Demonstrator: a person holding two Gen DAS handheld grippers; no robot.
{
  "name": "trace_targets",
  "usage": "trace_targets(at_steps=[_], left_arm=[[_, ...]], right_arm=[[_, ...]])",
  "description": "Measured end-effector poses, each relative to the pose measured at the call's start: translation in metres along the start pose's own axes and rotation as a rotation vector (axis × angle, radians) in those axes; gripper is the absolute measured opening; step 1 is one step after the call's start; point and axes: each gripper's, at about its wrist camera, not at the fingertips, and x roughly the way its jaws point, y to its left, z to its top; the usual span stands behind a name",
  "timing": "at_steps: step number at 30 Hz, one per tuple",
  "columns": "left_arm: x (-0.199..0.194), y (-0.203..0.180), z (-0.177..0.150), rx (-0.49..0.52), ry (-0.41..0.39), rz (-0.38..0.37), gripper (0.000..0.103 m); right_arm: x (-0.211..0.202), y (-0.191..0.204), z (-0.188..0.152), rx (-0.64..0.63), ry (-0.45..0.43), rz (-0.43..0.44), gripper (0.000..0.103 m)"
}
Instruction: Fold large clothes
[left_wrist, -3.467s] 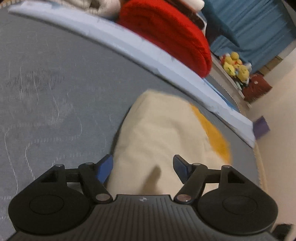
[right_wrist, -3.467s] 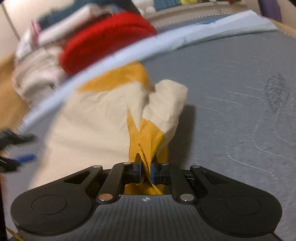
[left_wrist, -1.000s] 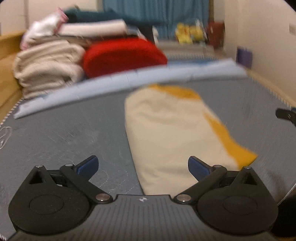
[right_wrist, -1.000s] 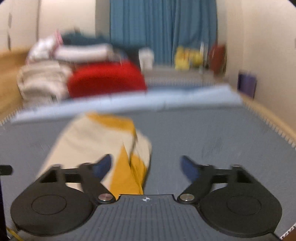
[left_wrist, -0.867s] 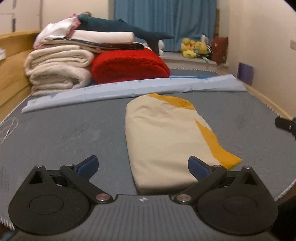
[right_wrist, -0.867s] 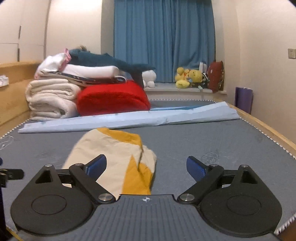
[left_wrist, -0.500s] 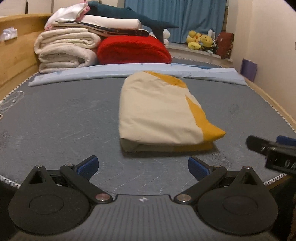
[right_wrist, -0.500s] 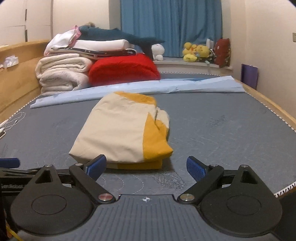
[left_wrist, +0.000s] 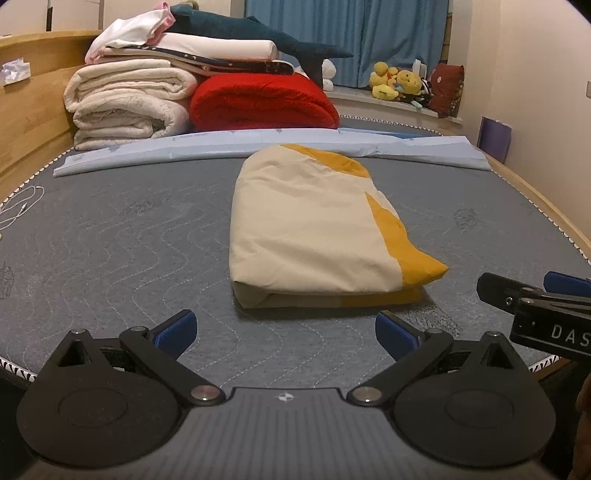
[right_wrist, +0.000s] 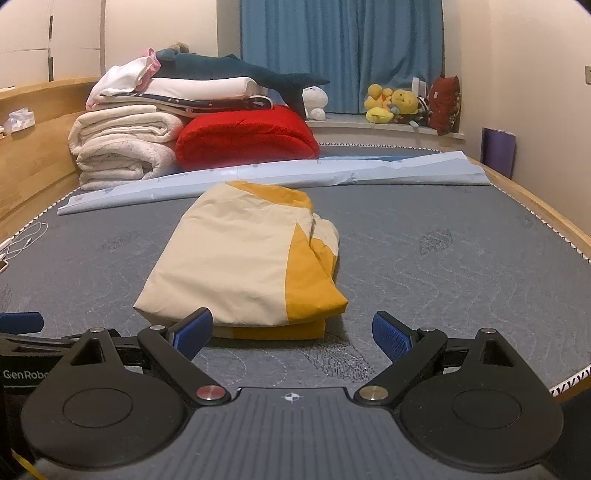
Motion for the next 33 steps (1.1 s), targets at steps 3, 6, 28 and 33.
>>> trace_targets(at_steps=[3, 6, 28, 33], left_arm=[[0.001, 0.001, 0.0, -0.004, 0.002, -0.001, 0.103], [0.003, 0.0, 0.0, 0.001, -0.001, 0.001, 0.103], [0.018, 0.003, 0.004, -0.013, 0.017, 0.004, 0.103], [0.021, 0.002, 0.003, -0.012, 0.023, 0.005, 0.103]], right_arm=[[0.002, 0.001, 0.0, 0.002, 0.003, 0.004, 0.094], [0.003, 0.004, -0.001, -0.01, 0.004, 0.011, 0.093], [0.014, 0.007, 0.0, -0.013, 0.024, 0.019, 0.093], [0.015, 0.006, 0.0, -0.013, 0.03, 0.019, 0.093]])
